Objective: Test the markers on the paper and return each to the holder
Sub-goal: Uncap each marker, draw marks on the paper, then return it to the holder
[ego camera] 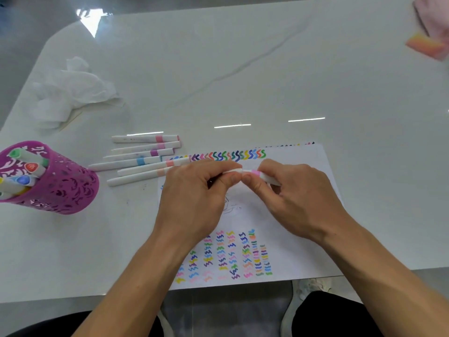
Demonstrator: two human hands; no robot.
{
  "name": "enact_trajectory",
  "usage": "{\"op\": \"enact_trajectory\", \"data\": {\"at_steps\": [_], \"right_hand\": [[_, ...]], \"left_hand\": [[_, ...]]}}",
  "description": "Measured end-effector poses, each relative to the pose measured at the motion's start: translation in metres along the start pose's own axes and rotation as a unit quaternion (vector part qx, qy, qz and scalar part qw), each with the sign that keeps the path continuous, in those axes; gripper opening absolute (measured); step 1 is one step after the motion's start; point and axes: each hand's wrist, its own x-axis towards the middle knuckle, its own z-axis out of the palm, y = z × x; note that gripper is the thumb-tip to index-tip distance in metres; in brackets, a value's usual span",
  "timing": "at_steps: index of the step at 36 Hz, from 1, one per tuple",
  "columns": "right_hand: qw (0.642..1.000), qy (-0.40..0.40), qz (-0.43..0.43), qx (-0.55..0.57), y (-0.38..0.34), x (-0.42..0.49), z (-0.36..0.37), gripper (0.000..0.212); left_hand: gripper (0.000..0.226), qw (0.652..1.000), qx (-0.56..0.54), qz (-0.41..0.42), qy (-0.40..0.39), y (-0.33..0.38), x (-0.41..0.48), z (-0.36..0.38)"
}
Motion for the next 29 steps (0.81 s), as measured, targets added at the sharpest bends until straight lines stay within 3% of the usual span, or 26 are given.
{"op": "enact_trajectory", "data": {"at_steps": [6,11,16,20,26,29], "right_hand": [[0.986,0.014,0.052,0.159,0.007,0.002,-0.001,0.010],[0.972,0.072,0.055,0.217,0.012,0.004,-0.004,0.032],[0.962,0.078,0.067,0.253,0.012,0.005,-0.002,0.021],[0.945,0.084,0.087,0.303,0.014,0.005,-0.003,0.026],[0.952,0.102,0.093,0.274,0.022,0.008,-0.004,0.017],[0.940,0.121,0.131,0.292,0.023,0.009,-0.003,0.031]], "left_hand": [[0.017,0.999,0.012,-0.028,0.033,-0.006,0.003,0.001],[0.017,0.999,0.027,-0.028,0.032,-0.007,0.002,0.002],[0.018,0.998,0.051,-0.023,0.027,-0.007,0.003,0.003],[0.020,0.998,0.059,-0.022,0.027,-0.007,0.003,0.003],[0.019,0.996,0.089,-0.008,0.017,-0.005,0.002,0.002],[0.020,0.993,0.122,0.003,0.005,-0.006,0.000,0.003]]}}
